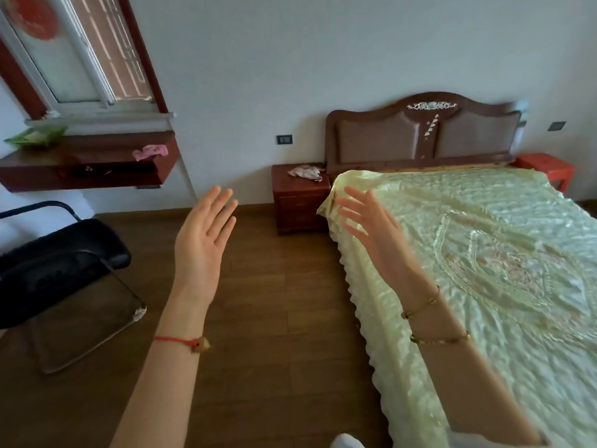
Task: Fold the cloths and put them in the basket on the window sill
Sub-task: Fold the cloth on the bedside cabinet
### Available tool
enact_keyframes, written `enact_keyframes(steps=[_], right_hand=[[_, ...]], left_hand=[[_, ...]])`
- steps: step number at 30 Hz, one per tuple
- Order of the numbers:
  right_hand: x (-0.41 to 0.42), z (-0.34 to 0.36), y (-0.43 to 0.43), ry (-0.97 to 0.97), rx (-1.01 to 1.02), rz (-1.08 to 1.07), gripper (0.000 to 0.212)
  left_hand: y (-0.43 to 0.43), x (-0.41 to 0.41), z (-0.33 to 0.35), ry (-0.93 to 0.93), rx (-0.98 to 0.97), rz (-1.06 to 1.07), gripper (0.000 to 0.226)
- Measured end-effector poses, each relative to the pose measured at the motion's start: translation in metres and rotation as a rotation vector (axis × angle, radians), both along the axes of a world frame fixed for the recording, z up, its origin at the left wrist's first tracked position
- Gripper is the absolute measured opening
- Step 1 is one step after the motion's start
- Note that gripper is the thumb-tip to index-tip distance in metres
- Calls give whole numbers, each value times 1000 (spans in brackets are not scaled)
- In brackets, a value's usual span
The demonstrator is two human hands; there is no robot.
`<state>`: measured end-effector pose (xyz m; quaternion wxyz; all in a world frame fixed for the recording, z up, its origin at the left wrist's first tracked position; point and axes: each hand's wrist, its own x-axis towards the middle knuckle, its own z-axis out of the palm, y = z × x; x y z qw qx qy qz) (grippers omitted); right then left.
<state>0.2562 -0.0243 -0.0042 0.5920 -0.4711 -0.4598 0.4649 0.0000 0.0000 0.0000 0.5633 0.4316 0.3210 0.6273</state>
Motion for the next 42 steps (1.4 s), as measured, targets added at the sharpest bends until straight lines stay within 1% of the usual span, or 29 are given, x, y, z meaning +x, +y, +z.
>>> enact_keyframes(steps=[7,17,24,28,34,42], right_hand=[[32,-27,100,23,-57,4,48],[104,-31,294,18,-90,30,48],[128,-47,413,10,-145,48,48],[135,-66,480,26,-161,50,47],[140,-89,594,36,-189,44,46],[149,-85,762,85,-181,-26,42]], left_hand=[[98,34,-22,-9,-108,-10,44],[276,108,-24,-30,-115,42,41],[379,132,-34,-18,-163,105,40],[444,139,-52,-26,-195,114,39],[563,144,-72,-16,-211,91,39],[743,149,-75,-3,-223,30,38]])
